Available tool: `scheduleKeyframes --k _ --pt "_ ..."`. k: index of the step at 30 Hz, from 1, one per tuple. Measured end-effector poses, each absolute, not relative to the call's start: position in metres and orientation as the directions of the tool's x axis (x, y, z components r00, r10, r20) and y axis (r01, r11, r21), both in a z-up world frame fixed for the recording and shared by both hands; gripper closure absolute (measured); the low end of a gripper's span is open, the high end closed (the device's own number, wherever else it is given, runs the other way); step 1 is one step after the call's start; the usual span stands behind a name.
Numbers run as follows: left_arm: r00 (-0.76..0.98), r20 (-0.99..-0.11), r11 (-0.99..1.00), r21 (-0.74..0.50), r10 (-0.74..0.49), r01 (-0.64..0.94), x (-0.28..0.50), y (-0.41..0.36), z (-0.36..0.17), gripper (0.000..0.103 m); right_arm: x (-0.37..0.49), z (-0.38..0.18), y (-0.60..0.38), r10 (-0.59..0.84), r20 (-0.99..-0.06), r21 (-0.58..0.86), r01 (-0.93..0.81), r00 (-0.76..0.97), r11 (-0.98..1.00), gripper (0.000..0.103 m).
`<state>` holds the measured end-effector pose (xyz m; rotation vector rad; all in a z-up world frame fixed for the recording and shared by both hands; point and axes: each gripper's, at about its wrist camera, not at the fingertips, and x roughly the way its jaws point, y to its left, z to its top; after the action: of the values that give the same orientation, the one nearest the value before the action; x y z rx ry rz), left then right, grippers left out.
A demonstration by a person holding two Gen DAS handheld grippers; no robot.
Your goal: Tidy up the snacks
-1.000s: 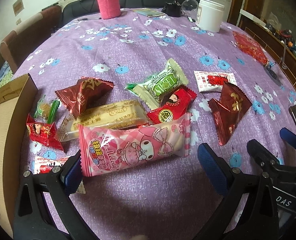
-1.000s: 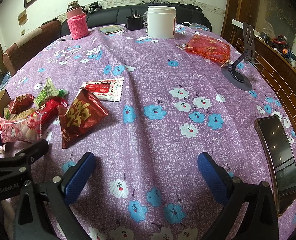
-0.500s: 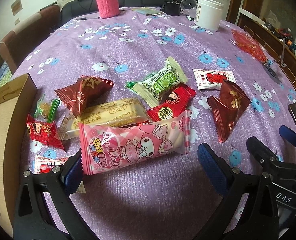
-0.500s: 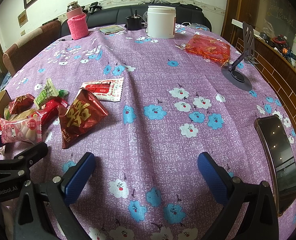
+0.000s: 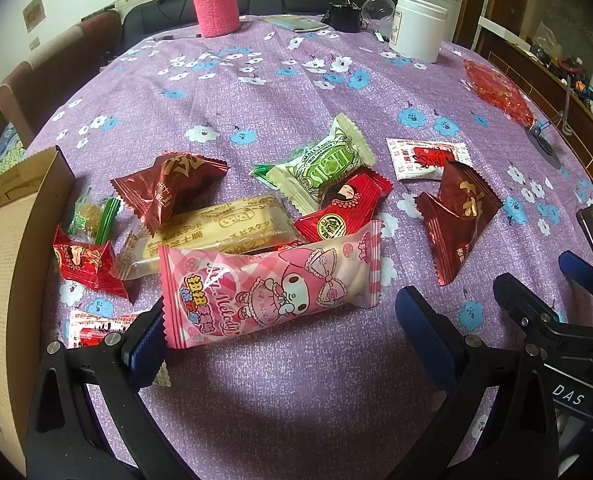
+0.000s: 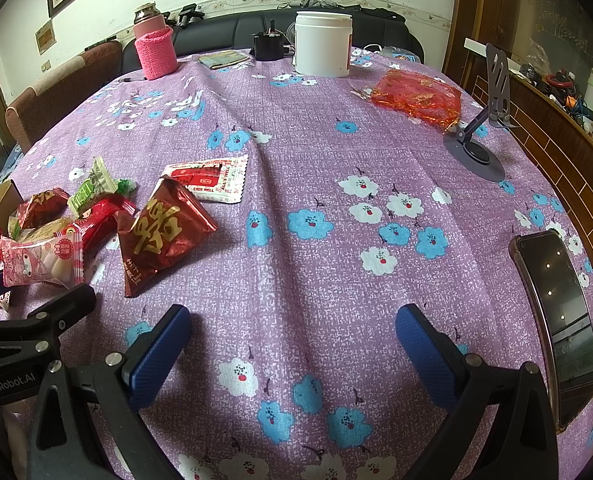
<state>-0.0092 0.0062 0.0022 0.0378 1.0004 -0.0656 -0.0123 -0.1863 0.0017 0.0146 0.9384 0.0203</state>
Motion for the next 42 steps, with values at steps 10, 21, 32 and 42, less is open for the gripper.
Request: scheduleKeyframes --k 10,21,32,42 --pt "0.539 -0.842 0.997 0.001 -0.039 0.073 -0.009 0.006 0.002 0.0 -0.012 0.002 -0.186 0.024 -0.806 0.022 -0.011 0.591 1.0 0.0" --pt "0.538 -0.842 0.997 0.0 -0.041 0.075 -0.007 0.006 0.003 0.0 -0.012 0.002 -0.186 0.024 -0.806 0.022 -0.011 0.591 1.0 0.0" --pt "0.542 -0.839 0.997 0.0 -0.043 0.079 -0.009 0.003 0.006 0.0 -0.012 0.002 -0.186 0.024 -0.806 0.022 -0.011 0.591 1.0 0.0" --pt "0.645 -0.753 0.988 -0.046 -0.131 0.148 -0.067 0.027 0.043 0.009 -0.013 0.004 -0.191 0.041 -0.818 0.027 -0.032 0.574 0.999 0.0"
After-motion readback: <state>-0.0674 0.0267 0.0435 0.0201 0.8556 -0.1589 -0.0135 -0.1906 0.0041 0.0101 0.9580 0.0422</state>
